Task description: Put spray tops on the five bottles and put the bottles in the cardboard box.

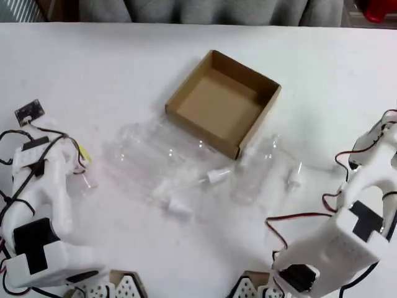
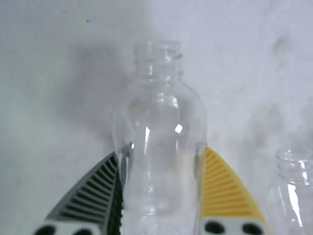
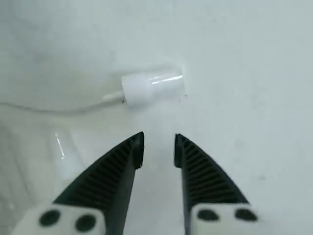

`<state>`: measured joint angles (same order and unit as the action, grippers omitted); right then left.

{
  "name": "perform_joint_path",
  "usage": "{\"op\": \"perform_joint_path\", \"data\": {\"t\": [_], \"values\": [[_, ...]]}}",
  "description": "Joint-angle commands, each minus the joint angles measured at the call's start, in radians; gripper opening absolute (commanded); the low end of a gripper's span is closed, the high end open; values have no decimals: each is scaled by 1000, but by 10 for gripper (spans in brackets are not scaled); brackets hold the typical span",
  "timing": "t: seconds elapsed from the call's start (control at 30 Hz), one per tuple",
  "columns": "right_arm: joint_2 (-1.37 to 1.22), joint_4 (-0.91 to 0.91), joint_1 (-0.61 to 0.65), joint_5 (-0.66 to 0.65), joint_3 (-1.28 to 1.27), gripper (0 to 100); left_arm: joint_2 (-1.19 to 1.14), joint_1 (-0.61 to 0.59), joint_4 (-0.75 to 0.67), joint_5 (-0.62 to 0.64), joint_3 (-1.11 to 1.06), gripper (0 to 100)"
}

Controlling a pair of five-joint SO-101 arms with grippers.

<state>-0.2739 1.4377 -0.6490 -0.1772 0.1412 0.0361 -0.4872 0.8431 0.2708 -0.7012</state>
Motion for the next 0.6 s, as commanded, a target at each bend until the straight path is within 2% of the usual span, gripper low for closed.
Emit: {"op": "perform_joint_path", "data": {"t": [0.0, 0.37, 0.47, 0.57], "values": [[74, 30, 4, 158, 41, 194, 4, 15, 14, -46, 23, 27], [71, -87, 30, 787, -15, 201, 5, 15, 14, -52, 21, 27], [71, -97, 38, 893, -38, 202, 5, 15, 14, -52, 21, 27], [71, -150, 42, 916, -72, 202, 5, 15, 14, -52, 21, 27]]}}
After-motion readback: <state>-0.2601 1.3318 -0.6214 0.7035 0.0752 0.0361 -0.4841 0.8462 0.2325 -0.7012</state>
